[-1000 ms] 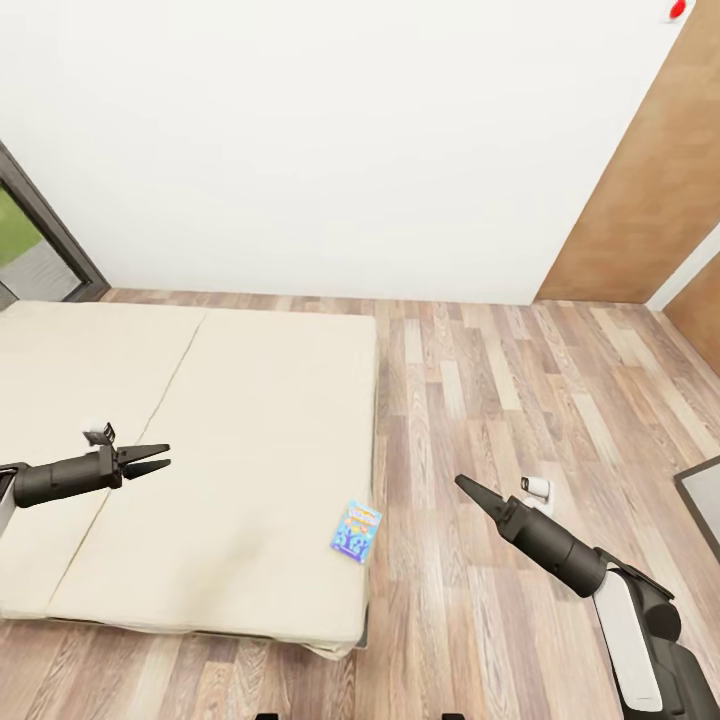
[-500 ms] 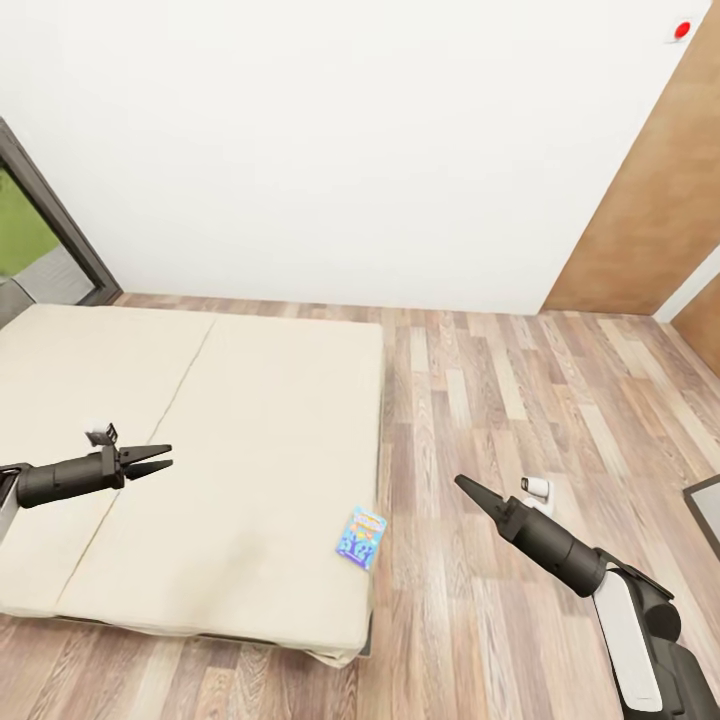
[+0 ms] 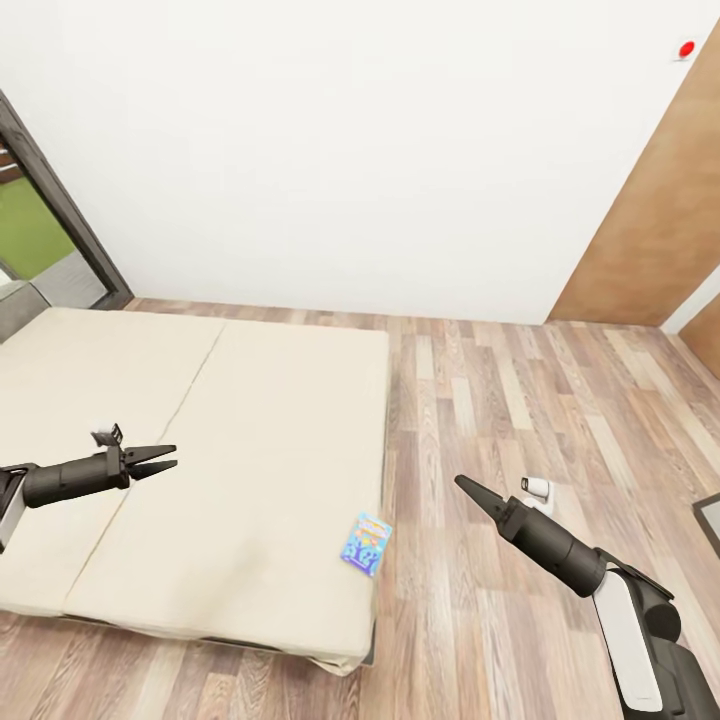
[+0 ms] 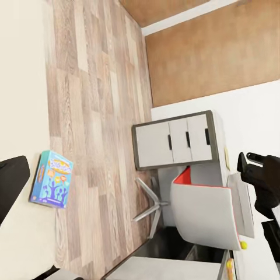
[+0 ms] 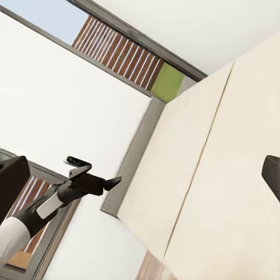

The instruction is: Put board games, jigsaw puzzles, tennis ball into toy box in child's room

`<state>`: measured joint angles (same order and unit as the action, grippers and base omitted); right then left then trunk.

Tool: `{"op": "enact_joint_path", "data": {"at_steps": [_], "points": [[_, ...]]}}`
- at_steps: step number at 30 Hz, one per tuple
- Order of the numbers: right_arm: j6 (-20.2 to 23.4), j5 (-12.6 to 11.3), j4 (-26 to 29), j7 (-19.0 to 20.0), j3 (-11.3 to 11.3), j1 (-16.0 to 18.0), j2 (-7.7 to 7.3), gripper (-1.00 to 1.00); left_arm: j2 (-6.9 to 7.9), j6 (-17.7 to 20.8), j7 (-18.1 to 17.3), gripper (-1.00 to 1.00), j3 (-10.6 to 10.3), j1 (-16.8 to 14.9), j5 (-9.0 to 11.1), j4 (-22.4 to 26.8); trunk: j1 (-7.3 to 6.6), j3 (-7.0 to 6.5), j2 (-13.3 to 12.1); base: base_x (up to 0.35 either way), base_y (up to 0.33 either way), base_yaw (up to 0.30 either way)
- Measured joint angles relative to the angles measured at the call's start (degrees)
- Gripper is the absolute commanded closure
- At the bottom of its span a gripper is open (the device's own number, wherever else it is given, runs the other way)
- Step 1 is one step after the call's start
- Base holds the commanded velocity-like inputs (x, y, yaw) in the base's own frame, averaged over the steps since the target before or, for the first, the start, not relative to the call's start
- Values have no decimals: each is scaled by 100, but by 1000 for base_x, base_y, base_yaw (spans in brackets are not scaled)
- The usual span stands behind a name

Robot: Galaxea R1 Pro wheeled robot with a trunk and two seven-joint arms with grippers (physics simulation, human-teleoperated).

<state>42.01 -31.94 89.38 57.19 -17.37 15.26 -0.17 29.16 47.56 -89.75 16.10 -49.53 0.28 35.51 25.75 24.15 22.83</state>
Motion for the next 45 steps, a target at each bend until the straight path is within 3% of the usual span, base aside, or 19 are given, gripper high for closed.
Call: {"op": "enact_joint_path", "data": {"at_steps": [45], "points": [[-7, -1, 5, -1, 0, 0, 9, -100, -7, 0, 0, -100, -2, 1, 0, 0, 0, -428, -1, 0, 0, -11]]}}
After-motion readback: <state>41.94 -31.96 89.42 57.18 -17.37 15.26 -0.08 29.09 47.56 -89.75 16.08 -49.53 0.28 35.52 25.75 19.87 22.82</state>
